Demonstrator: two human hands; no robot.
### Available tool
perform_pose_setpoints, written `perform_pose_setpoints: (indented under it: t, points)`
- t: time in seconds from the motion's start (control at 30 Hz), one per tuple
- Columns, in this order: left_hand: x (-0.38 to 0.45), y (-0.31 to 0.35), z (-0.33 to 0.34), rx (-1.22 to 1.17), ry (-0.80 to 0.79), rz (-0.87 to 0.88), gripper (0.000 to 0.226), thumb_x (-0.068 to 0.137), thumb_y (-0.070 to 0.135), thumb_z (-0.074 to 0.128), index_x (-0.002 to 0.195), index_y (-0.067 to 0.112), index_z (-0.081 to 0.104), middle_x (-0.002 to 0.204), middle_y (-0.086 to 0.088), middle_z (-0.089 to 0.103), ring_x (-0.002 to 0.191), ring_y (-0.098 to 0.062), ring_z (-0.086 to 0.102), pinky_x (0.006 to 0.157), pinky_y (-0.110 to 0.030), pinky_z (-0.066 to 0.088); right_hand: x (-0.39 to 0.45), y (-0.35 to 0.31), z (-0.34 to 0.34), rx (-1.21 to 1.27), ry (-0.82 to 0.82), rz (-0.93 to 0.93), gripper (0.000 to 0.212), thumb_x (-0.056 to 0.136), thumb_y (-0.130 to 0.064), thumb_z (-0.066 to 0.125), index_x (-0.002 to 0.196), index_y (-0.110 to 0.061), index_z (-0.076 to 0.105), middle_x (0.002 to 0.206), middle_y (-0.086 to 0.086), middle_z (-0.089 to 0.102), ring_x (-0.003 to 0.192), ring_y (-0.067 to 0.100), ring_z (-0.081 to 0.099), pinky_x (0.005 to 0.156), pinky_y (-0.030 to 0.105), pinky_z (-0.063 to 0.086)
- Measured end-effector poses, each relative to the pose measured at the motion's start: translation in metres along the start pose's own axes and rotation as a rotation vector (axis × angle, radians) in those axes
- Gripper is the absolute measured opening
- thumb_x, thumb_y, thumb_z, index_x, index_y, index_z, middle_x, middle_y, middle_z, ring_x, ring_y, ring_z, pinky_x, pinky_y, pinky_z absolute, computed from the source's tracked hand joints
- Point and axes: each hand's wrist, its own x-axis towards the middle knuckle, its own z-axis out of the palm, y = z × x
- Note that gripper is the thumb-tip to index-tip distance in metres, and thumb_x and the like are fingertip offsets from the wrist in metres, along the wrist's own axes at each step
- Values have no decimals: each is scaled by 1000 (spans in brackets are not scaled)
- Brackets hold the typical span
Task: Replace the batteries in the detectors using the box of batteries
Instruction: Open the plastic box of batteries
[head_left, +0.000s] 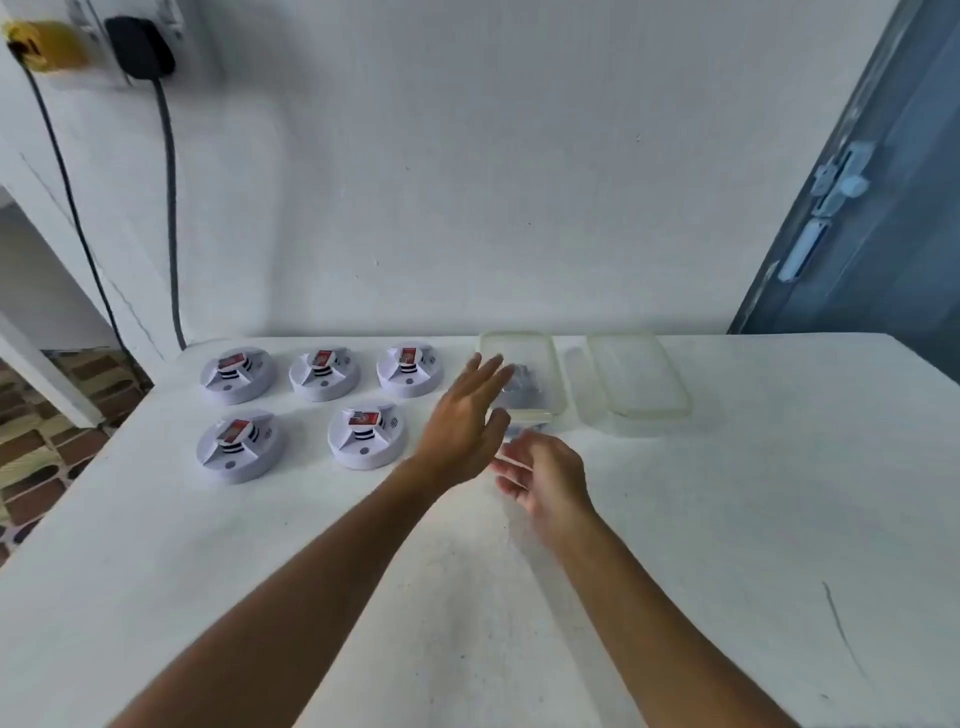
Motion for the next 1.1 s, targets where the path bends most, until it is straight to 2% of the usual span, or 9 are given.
perform_pose_setpoints:
  t: [0.13, 0.37, 0.43, 0.57, 0.67, 0.73, 0.83, 1.0, 1.1]
  points:
    - [13, -4, 3, 179, -273, -72, 83, 82, 44, 0, 146, 9, 38, 159, -4, 26, 150, -23, 13, 115, -54, 20, 20, -6, 8, 229, 22, 170, 9, 88, -4, 61, 94, -2, 55, 98, 15, 56, 79, 24, 60, 76, 31, 50]
    - [18, -5, 3, 224, -364, -111, 66, 90, 31, 11, 147, 13, 40, 161, 1, 20, 150, -20, 9, 114, -61, 16, 46, 1, 23, 206, 70, 76, 11, 87, -10, 69, 92, -5, 61, 76, 6, 56, 60, 14, 53, 53, 24, 43]
    - [17, -5, 4, 207, -358, -130, 66, 89, 32, 12, 147, 16, 39, 161, 4, 20, 150, -17, 8, 115, -61, 14, 52, 7, 24, 186, 98, 32, 16, 84, -14, 73, 93, -6, 62, 73, 5, 56, 59, 15, 50, 55, 25, 44]
    - [18, -8, 6, 114, -312, -164, 71, 84, 36, 11, 145, 19, 43, 160, 8, 23, 150, -14, 9, 116, -60, 10, 49, 3, 27, 152, 223, -82, 41, 78, -13, 79, 110, -5, 55, 103, 11, 64, 86, 27, 64, 74, 36, 54]
    - [15, -9, 8, 97, -286, -163, 70, 85, 37, 13, 145, 20, 44, 159, 8, 24, 150, -13, 9, 117, -59, 11, 29, -5, 17, -184, 325, -465, 50, 81, -7, 73, 120, -15, 43, 112, 6, 48, 92, 21, 55, 72, 24, 49]
    - [11, -11, 13, 111, -243, -145, 70, 85, 40, 13, 147, 21, 41, 160, 8, 22, 150, -13, 6, 118, -57, 11, 24, -17, 6, -487, 261, -802, 38, 85, -3, 64, 116, -17, 47, 115, 4, 49, 97, 19, 52, 74, 21, 44]
    - [3, -13, 22, 193, -181, -100, 79, 82, 52, 5, 150, 23, 33, 161, 7, 16, 150, -15, -2, 118, -57, 7, 51, -50, 5, -1049, 97, -1057, 28, 88, -3, 55, 115, -11, 59, 119, 5, 59, 112, 21, 51, 88, 25, 43]
    - [-8, 1, 41, 453, -144, -198, 81, 83, 66, -7, 155, 31, 8, 160, 1, -20, 144, -23, -30, 117, -59, -8, 113, -102, 32, -1932, -239, -865, 48, 101, -26, 34, 147, -11, 33, 158, 7, 24, 147, 34, 8, 116, 50, 19]
    - [-13, 8, 50, 563, -138, -269, 88, 78, 72, -20, 154, 32, -5, 158, -3, -28, 142, -27, -34, 114, -63, -11, 132, -110, 43, -2120, -387, -811, 57, 104, -41, 22, 154, -16, 12, 163, 4, 3, 148, 34, -8, 118, 54, 3]
